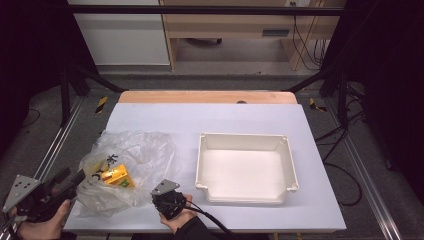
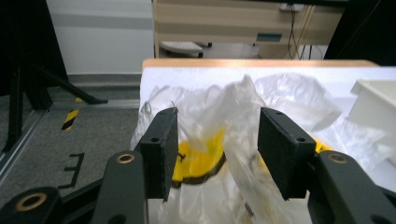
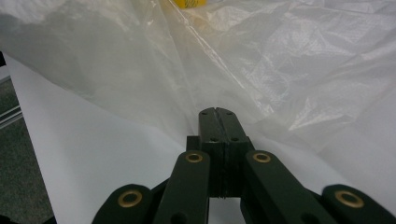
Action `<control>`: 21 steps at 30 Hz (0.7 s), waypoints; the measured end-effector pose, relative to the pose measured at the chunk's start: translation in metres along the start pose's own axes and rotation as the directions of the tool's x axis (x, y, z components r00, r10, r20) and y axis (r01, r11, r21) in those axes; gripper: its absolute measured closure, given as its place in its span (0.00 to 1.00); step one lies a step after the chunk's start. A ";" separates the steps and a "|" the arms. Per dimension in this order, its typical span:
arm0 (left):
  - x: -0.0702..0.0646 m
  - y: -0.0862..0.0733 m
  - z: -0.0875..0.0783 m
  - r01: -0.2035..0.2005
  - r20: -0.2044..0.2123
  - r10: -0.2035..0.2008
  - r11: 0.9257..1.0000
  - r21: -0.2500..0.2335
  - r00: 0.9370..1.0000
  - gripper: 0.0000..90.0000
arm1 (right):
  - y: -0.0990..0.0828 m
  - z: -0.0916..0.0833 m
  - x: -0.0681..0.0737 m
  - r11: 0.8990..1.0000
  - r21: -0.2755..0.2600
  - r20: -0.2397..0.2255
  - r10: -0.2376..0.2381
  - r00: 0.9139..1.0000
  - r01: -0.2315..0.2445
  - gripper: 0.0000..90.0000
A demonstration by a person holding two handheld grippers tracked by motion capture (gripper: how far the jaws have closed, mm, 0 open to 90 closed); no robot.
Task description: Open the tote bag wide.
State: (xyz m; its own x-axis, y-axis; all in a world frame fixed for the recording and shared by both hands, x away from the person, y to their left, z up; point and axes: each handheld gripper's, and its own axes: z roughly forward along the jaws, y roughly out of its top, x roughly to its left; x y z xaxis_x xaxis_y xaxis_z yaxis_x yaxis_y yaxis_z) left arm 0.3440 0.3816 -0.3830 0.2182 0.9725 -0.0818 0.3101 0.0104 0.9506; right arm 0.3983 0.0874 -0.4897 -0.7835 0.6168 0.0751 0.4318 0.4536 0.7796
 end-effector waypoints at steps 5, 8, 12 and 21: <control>-0.003 0.019 0.005 -0.017 0.028 0.017 1.000 -0.015 0.999 0.48 | 0.000 0.000 0.000 1.000 -0.001 -0.001 0.000 1.000 0.000 1.00; -0.006 0.025 0.015 -0.026 0.039 0.026 1.000 0.007 0.999 0.46 | 0.001 0.000 0.000 1.000 0.002 -0.002 -0.001 1.000 0.001 1.00; -0.007 0.023 0.035 -0.039 0.031 0.037 0.996 0.083 0.999 0.51 | 0.001 0.000 0.000 1.000 0.004 -0.002 -0.001 1.000 0.001 1.00; 0.005 0.008 0.044 -0.037 0.069 0.024 0.981 0.188 0.997 0.96 | 0.008 -0.014 -0.003 0.997 -0.074 -0.024 0.008 1.000 -0.010 0.97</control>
State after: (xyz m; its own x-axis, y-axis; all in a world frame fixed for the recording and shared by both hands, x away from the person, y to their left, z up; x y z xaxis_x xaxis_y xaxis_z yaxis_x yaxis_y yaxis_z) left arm 0.3888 0.3764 -0.3889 0.2894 0.9539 -0.0791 0.4704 -0.0698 0.8797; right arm 0.3979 0.0804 -0.4746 -0.7907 0.6046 0.0966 0.4052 0.3984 0.8229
